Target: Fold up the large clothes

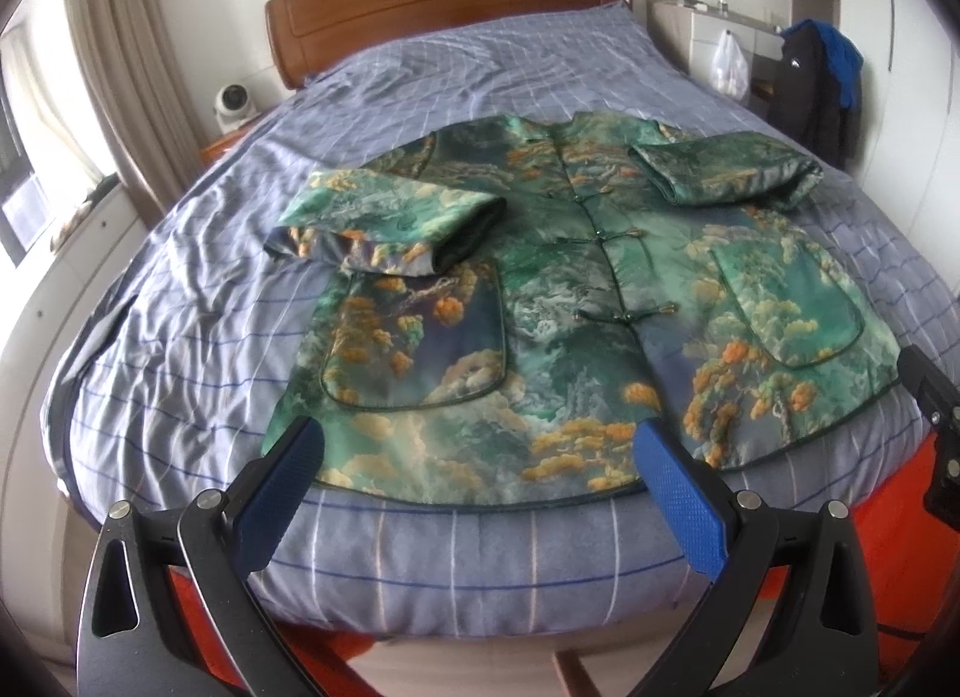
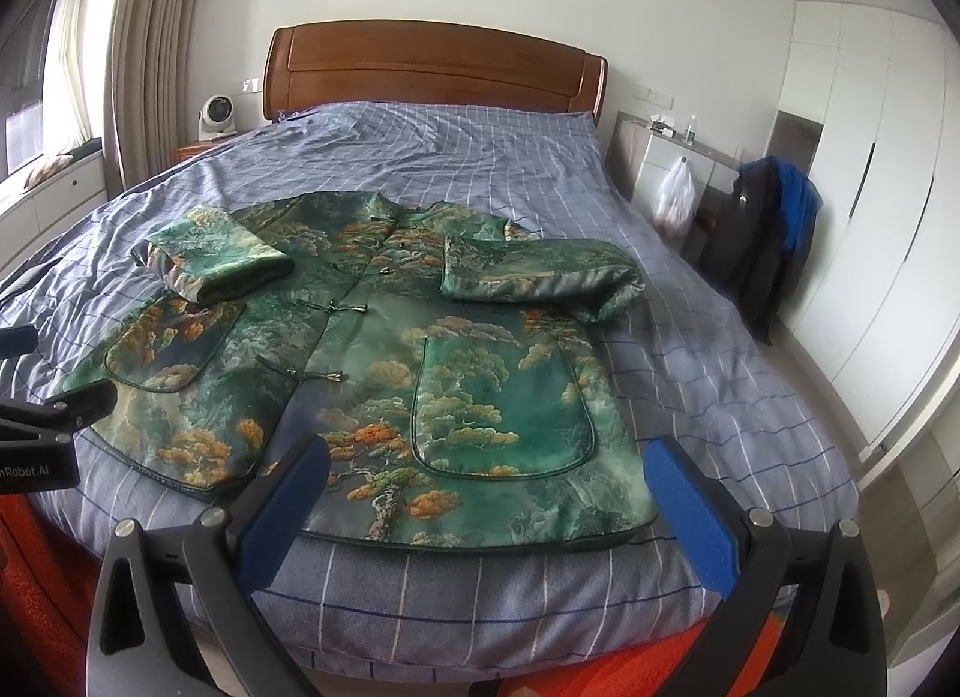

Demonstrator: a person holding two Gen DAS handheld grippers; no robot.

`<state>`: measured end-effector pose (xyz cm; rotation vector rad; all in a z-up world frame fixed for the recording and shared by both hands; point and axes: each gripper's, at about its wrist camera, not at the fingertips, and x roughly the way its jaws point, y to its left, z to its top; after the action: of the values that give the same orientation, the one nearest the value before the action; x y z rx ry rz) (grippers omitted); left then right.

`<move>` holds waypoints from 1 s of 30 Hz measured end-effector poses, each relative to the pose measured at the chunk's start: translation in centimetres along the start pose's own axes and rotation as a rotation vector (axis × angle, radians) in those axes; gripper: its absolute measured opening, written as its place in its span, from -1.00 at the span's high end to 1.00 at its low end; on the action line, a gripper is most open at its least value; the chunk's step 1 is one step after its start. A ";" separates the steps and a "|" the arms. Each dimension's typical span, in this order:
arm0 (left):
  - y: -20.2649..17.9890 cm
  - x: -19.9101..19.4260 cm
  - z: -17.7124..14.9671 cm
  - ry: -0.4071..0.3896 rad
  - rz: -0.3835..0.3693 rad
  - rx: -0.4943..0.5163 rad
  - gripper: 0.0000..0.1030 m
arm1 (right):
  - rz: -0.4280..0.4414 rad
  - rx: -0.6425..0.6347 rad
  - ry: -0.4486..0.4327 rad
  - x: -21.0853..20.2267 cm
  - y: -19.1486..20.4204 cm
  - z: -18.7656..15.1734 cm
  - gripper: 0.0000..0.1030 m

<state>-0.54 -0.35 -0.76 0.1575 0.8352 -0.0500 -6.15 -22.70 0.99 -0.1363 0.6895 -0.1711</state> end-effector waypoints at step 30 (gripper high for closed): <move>0.6 0.0 0.0 -0.009 0.014 -0.033 -0.99 | 0.005 -0.001 0.002 0.0 0.3 -0.2 -1.00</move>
<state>-0.45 0.26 -0.71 0.1320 0.8254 -0.0236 -6.24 -22.39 0.83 -0.1359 0.6920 -0.1665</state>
